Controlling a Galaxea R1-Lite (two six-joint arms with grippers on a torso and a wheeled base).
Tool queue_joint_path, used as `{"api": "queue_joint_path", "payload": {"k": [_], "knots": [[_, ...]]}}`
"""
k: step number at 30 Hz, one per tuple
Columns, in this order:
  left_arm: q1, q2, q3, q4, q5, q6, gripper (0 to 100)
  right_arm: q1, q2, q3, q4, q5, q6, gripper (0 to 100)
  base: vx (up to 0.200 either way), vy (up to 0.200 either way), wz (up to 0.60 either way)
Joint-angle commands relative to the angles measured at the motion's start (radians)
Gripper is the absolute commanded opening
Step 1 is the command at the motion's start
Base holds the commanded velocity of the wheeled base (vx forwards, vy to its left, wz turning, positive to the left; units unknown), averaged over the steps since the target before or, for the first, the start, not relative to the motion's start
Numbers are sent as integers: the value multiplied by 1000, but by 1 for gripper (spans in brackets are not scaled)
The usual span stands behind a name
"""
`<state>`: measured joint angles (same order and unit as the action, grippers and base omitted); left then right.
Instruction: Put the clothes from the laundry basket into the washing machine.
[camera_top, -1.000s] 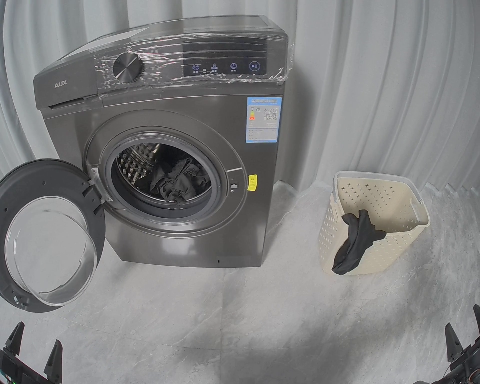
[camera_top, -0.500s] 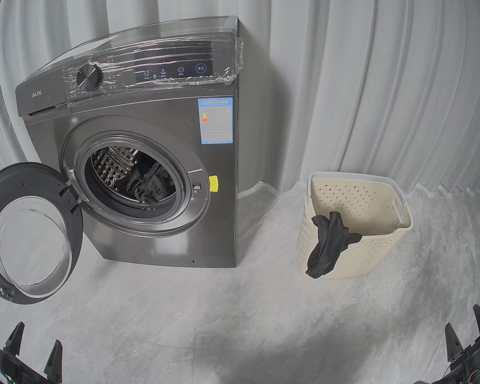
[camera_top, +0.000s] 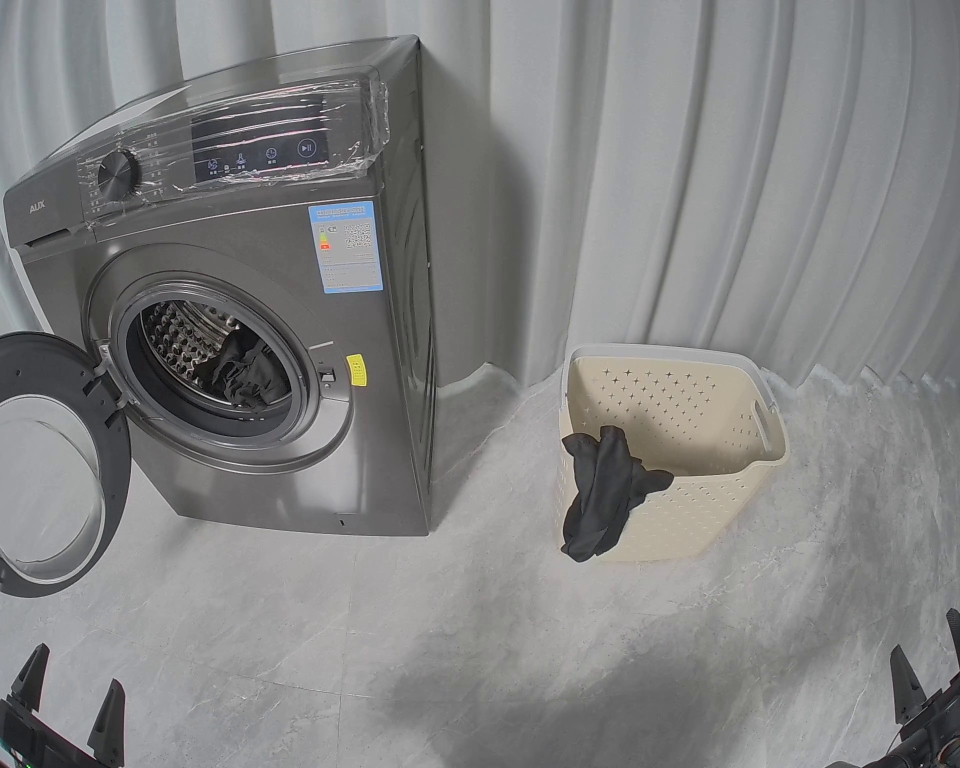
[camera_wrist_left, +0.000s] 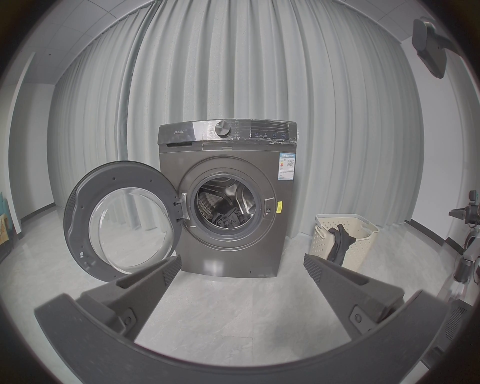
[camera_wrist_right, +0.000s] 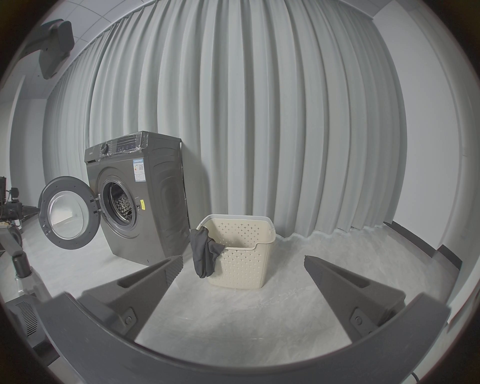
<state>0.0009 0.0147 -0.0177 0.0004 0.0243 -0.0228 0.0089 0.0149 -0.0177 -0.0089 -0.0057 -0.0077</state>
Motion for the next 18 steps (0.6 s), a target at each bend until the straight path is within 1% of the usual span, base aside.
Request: {"api": "queue_joint_path", "payload": {"k": [1,9,12,18], "knots": [[1,-15,16,0,0,0,100,0,-15,18,0,0,0,100,0,-200,0],[1,-15,16,0,0,1,100,0,-15,18,0,0,-2,100,0,-200,0],[1,-15,16,0,-1,9,100,0,-15,18,0,0,0,100,0,-200,0],[1,-15,16,1,-1,10,100,-1,-15,18,0,0,0,100,0,0,0]]}}
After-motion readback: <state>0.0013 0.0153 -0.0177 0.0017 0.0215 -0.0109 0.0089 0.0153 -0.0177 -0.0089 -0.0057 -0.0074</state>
